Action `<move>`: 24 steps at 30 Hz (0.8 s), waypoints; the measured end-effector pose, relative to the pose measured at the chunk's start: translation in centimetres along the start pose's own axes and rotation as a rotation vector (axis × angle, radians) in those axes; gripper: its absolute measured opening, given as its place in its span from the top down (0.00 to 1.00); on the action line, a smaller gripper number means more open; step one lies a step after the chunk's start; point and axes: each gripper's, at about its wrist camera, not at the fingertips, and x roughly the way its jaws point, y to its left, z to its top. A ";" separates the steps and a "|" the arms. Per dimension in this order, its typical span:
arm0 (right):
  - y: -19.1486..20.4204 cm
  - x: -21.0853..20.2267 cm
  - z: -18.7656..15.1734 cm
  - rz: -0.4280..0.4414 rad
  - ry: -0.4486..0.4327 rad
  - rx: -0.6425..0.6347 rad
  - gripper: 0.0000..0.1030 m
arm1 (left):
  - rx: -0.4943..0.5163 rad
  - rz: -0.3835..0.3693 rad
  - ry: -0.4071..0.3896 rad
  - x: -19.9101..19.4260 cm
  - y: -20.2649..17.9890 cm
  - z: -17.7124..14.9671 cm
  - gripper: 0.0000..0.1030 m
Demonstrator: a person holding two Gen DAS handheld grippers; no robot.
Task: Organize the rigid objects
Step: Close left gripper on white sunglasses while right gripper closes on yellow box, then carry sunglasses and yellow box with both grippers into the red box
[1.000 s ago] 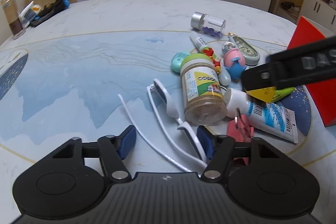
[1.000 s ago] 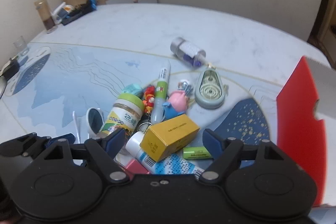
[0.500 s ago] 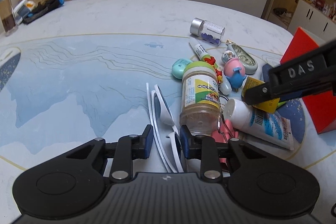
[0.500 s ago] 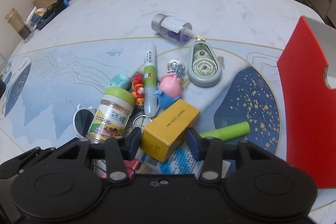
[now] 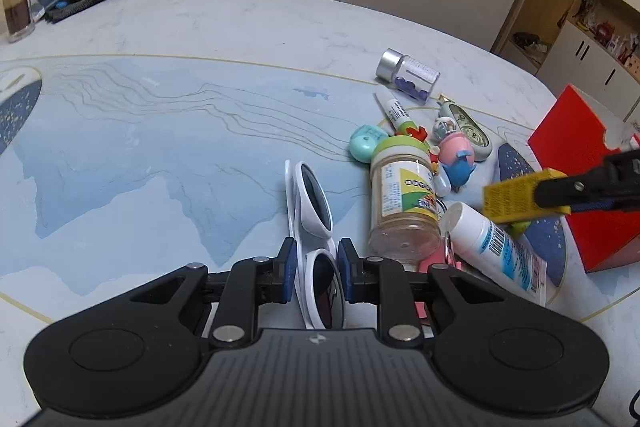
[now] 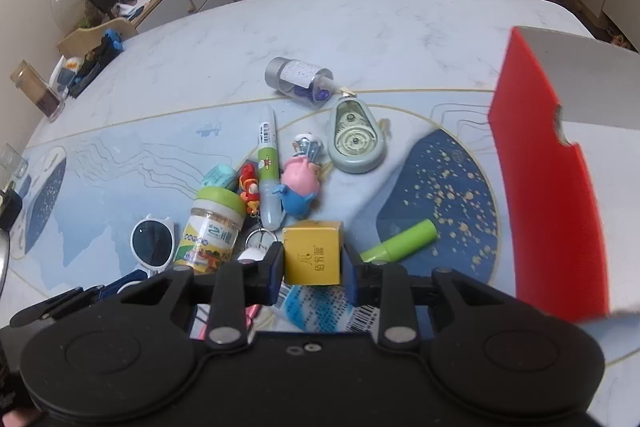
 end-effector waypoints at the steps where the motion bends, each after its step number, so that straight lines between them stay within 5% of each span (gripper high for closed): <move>1: -0.1 -0.3 -0.1 0.002 -0.002 0.007 0.72 | 0.000 -0.001 -0.007 -0.2 0.1 0.1 0.79; 13: -1.4 -5.2 -0.5 0.008 -0.111 0.022 0.72 | -0.011 -0.031 -0.067 -3.7 -0.1 1.9 0.79; 24: -5.5 -9.6 -0.1 0.020 -0.214 0.054 0.72 | 0.116 -0.109 -0.123 -5.9 -7.7 4.5 0.79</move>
